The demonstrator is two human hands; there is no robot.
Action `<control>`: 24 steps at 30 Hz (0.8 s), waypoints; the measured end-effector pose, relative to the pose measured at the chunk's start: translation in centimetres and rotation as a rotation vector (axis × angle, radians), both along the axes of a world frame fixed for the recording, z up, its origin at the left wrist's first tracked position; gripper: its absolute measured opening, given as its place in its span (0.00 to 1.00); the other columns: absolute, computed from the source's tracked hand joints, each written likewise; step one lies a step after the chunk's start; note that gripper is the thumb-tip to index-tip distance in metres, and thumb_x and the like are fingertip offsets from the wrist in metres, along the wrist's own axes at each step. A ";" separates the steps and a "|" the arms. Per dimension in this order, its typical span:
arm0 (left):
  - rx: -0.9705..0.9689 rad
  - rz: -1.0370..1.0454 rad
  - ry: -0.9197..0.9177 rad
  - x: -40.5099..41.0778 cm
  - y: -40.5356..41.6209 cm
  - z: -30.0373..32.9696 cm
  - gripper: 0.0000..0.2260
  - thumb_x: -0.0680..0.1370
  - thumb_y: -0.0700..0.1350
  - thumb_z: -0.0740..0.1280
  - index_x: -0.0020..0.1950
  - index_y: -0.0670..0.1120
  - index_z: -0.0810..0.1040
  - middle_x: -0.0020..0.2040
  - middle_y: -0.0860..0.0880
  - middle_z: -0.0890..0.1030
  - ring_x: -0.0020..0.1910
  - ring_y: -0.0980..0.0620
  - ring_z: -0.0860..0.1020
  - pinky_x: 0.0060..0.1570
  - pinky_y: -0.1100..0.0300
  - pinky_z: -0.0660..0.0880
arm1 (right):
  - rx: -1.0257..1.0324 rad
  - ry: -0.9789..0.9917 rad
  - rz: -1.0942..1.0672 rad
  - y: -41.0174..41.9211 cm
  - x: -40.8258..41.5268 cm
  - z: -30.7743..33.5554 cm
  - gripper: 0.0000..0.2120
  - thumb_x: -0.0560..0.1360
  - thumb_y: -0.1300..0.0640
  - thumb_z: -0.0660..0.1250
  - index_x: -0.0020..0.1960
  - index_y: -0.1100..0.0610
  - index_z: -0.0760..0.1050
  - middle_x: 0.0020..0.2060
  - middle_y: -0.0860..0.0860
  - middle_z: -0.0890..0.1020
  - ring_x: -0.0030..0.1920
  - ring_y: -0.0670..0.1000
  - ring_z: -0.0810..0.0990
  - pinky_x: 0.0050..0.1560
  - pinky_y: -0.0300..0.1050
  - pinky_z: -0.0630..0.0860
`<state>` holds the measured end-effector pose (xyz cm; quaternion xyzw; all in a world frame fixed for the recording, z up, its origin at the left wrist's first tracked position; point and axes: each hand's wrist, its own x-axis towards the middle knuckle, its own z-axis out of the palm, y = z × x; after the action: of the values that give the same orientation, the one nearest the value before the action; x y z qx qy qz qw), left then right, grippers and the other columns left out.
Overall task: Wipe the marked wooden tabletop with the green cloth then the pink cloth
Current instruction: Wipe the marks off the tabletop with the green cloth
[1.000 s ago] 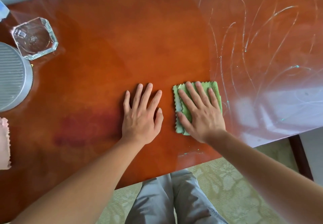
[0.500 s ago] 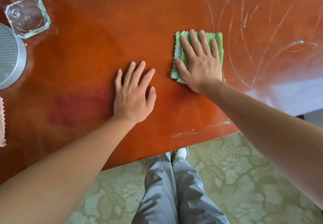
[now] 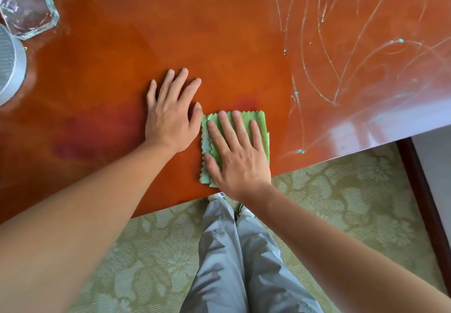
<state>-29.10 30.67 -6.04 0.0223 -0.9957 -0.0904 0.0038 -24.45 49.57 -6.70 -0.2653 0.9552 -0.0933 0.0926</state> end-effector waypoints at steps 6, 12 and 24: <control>0.004 0.009 0.005 0.1 0.5 0.4 0.25 0.82 0.52 0.52 0.79 0.49 0.67 0.80 0.43 0.63 0.81 0.40 0.58 0.78 0.37 0.51 | -0.021 -0.003 0.059 1.6 0.3 0.1 0.32 0.83 0.38 0.49 0.83 0.51 0.54 0.83 0.52 0.54 0.83 0.56 0.47 0.81 0.60 0.44; 0.003 0.058 0.069 -0.2 3.1 1.3 0.19 0.79 0.47 0.60 0.69 0.47 0.76 0.75 0.44 0.72 0.75 0.43 0.67 0.73 0.40 0.57 | -0.008 0.023 -0.012 5.0 -0.6 0.2 0.32 0.83 0.36 0.50 0.83 0.50 0.55 0.82 0.52 0.55 0.82 0.56 0.48 0.81 0.59 0.44; 0.043 -0.121 -0.077 -3.9 10.3 0.4 0.26 0.83 0.55 0.49 0.80 0.53 0.63 0.83 0.47 0.58 0.82 0.44 0.53 0.76 0.37 0.50 | 0.071 0.042 -0.148 12.3 -3.8 0.2 0.32 0.83 0.36 0.48 0.83 0.48 0.54 0.82 0.50 0.54 0.83 0.55 0.47 0.81 0.58 0.44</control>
<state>-32.99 40.96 -5.60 -0.0346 -0.9924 -0.1106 -0.0404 -28.23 61.91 -6.46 -0.1924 0.9766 -0.0602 0.0750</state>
